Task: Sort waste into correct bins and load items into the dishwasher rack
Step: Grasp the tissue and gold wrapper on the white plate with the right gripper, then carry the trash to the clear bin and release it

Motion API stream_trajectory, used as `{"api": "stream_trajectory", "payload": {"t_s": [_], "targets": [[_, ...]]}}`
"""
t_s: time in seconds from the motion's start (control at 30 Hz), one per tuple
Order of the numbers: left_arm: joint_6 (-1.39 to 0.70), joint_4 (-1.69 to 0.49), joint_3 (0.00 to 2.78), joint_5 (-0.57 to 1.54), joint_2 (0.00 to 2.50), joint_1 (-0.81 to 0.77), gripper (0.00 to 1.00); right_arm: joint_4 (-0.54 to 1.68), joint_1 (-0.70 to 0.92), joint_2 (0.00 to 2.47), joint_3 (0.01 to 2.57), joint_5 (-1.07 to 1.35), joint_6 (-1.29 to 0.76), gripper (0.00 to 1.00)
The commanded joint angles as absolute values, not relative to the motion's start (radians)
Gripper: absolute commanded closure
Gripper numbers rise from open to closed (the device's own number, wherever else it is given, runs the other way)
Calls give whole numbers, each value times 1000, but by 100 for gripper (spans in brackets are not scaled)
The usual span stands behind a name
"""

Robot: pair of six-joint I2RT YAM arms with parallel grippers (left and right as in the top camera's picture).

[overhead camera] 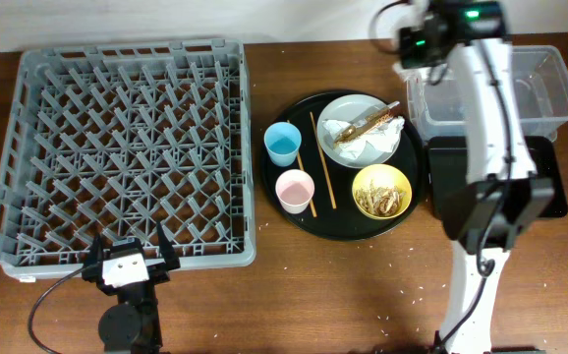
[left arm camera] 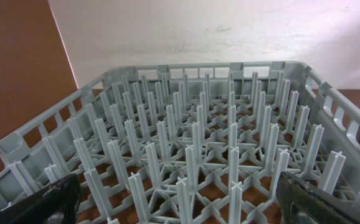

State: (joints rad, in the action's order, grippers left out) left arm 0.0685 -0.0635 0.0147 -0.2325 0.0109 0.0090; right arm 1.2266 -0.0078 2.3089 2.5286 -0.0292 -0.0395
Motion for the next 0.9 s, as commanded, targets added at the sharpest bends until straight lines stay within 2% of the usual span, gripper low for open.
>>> {"api": "stream_trajectory", "payload": {"t_s": [0.0,0.07,0.13,0.17,0.2,0.23,0.3,0.37,0.43,0.5,0.6,0.67,0.73,0.87], "targets": [[84,-62,9,-224,6,16,1,1231,-142,2303,2514,-38,-239,96],[84,-62,9,-224,6,16,1,1230,-195,2331,2508,-35,-242,94],[84,-62,9,-224,6,16,1,1210,-211,2365,2506,-35,-245,84],[84,-62,9,-224,6,16,1,1201,-211,2379,2506,-38,-244,55],[84,-62,9,-224,6,16,1,1196,-210,2387,2505,-37,-245,6],[84,-62,9,-224,6,16,1,1188,-209,2387,2505,-37,-245,1],[84,-62,9,-224,6,16,1,1183,-203,2376,2506,28,-240,1],[84,-62,9,-224,6,16,1,1209,-154,2358,2506,210,-195,2],[84,-62,9,-224,6,16,1,1252,-81,2361,2505,151,-190,2],[84,-62,9,-224,6,16,1,1282,44,2368,2476,-17,-198,2],[84,-62,9,-224,6,16,1,1189,155,2370,2307,-58,-252,2],[84,-62,9,-224,6,16,1,1127,185,2371,2203,-58,-252,0],[84,-62,9,-224,6,16,1,1077,189,2371,2107,-58,-259,6],[84,-62,9,-224,6,16,1,1065,183,2381,2101,-62,-271,8]]}}
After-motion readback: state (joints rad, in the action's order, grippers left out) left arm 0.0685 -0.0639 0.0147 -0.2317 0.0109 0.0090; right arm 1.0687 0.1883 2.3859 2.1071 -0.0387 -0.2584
